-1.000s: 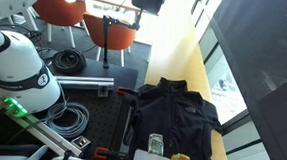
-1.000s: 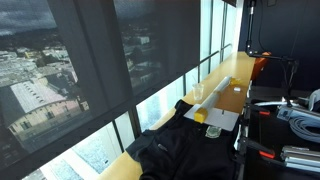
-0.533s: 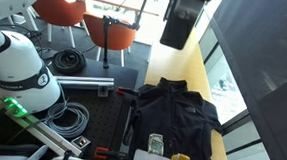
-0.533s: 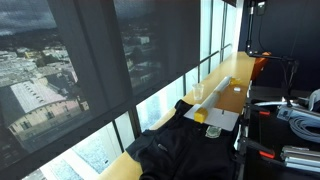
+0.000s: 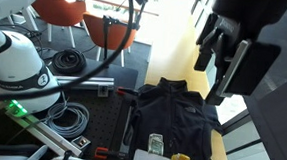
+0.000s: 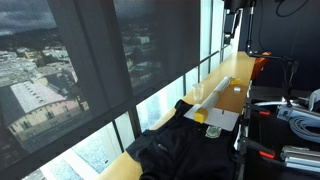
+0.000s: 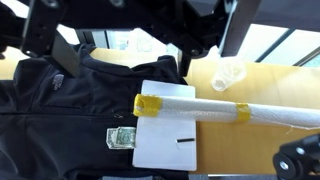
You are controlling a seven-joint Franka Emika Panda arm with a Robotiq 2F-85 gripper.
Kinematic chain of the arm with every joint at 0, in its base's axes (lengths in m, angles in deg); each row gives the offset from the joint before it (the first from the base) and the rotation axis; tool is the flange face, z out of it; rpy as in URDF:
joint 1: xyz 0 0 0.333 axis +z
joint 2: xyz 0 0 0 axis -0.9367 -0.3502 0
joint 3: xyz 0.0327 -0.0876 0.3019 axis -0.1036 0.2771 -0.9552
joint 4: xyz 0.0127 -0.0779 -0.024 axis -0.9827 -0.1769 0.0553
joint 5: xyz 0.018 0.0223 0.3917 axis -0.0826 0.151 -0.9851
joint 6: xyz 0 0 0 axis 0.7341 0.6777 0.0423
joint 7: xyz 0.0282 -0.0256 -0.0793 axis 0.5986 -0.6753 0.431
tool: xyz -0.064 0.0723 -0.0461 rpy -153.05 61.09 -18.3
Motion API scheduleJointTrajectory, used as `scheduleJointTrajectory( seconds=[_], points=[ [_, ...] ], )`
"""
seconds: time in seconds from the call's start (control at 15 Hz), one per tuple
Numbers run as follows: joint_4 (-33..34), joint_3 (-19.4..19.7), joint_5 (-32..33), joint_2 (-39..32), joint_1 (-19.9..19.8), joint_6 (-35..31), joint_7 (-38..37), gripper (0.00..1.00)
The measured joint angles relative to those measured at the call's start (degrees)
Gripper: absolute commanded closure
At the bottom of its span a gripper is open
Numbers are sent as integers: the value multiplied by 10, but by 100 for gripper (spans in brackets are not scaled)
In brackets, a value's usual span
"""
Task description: Zip up the jersey
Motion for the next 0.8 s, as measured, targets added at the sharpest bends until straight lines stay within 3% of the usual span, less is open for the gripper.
scheduleJointTrajectory(
  seconds=[0.8],
  points=[
    [-37, -6, -75, -162, 33, -224, 9, 0]
  ],
)
